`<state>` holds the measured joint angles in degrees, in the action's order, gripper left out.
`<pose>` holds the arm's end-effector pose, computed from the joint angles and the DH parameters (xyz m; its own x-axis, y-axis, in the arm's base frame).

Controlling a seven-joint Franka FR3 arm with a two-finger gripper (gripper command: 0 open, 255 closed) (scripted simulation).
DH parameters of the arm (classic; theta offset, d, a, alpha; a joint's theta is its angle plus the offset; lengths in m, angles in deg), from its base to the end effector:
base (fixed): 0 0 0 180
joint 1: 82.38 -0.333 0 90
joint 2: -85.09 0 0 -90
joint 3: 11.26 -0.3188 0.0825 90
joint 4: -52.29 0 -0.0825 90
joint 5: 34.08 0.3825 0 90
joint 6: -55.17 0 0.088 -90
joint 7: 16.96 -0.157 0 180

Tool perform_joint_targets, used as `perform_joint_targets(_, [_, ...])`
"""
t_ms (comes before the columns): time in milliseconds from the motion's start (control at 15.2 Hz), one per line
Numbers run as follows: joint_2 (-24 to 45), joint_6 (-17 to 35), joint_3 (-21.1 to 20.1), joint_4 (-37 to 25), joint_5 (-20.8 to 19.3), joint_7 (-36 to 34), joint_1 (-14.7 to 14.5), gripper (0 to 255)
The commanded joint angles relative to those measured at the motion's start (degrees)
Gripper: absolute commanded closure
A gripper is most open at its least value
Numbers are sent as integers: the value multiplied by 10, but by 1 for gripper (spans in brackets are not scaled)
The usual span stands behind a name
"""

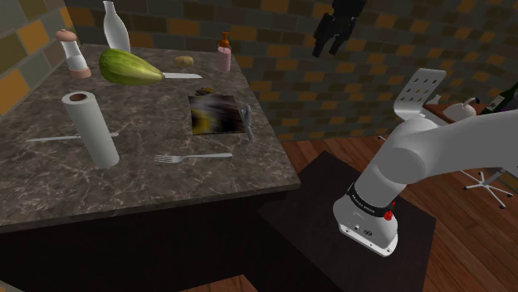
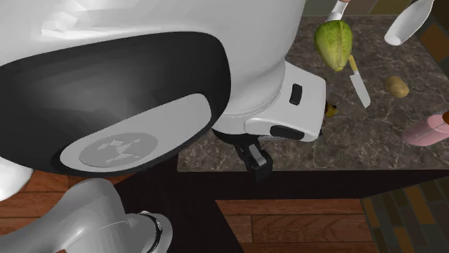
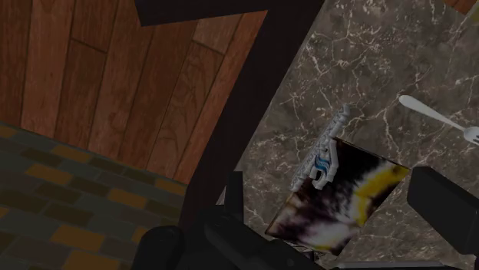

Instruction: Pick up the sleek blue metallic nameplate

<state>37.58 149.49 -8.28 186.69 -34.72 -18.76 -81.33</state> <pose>0.3048 -0.0270 0.5676 0.9879 -0.0884 0.1277 -0.0851 -0.9959 -0.0312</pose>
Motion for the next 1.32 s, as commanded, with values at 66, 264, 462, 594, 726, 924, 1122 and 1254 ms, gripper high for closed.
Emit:
perform_joint_targets(66, [4, 20, -10, 14, 4, -17, 1, 0])
perform_joint_targets(264, [24, 80, -39, 48, 15, -68, 6, 0])
perform_joint_targets(462, [55, 141, -70, 74, 23, -119, 11, 0])
perform_joint_targets(594, [81, 182, -90, 86, 27, -154, 14, 0])
perform_joint_targets(726, [112, 223, -110, 94, 29, -190, 19, 0])
perform_joint_targets(924, [165, 283, -141, 97, 26, -245, 30, 0])
perform_joint_targets(1122, [227, 340, -173, 91, 13, -305, 44, 0])
perform_joint_targets(1254, [271, 375, -193, 81, -2, -349, 56, 0])
